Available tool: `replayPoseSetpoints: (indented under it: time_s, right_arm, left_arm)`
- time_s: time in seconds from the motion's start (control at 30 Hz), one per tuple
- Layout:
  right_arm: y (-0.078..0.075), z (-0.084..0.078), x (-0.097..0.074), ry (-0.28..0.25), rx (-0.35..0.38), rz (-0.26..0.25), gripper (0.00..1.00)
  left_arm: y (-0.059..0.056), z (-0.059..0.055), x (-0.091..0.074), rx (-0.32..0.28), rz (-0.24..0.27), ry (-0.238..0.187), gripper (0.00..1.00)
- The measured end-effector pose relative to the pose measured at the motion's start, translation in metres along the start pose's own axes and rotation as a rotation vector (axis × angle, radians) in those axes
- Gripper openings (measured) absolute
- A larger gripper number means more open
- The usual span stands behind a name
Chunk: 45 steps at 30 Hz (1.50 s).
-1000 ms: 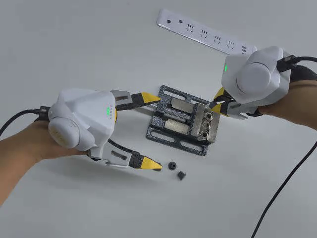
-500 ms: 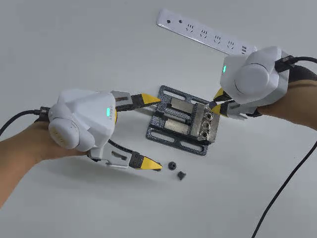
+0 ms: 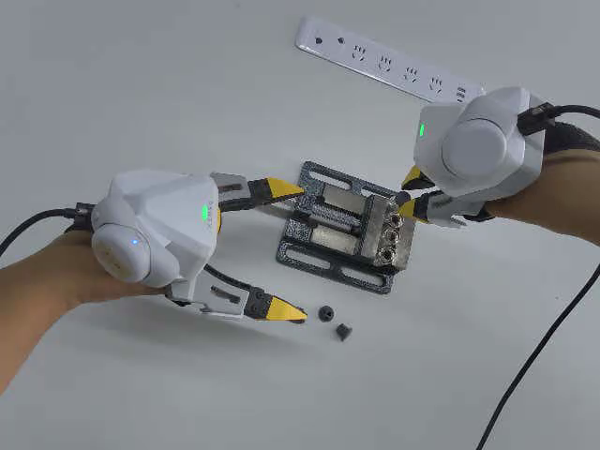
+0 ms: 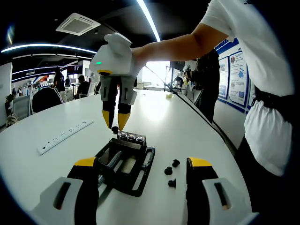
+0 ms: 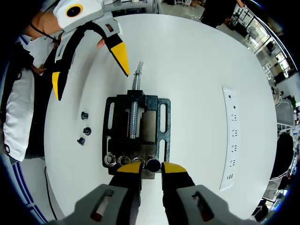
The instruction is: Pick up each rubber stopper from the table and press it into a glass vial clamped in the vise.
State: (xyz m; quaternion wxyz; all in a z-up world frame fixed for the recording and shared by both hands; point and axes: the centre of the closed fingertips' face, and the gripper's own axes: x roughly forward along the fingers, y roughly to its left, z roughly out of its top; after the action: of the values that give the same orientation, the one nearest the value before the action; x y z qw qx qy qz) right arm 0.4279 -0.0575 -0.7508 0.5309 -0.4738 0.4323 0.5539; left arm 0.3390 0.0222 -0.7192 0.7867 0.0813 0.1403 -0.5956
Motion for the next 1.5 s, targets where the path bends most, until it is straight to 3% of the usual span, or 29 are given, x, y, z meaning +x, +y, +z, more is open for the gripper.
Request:
replayPoseSetpoints:
  time_s: [0.53, 1.5]
  right_arm:
    - [-0.0012, -0.0018, -0.0012, 0.010, -0.001, -0.009, 0.11]
    - [-0.0008, -0.0015, -0.0013, -0.032, 0.048, -0.012, 0.11]
  left_arm:
    - [-0.0023, -0.0014, 0.0002, -0.002, -0.002, 0.002, 0.74]
    - [-0.0040, -0.0018, 0.0001, -0.001, -0.007, 0.006, 0.74]
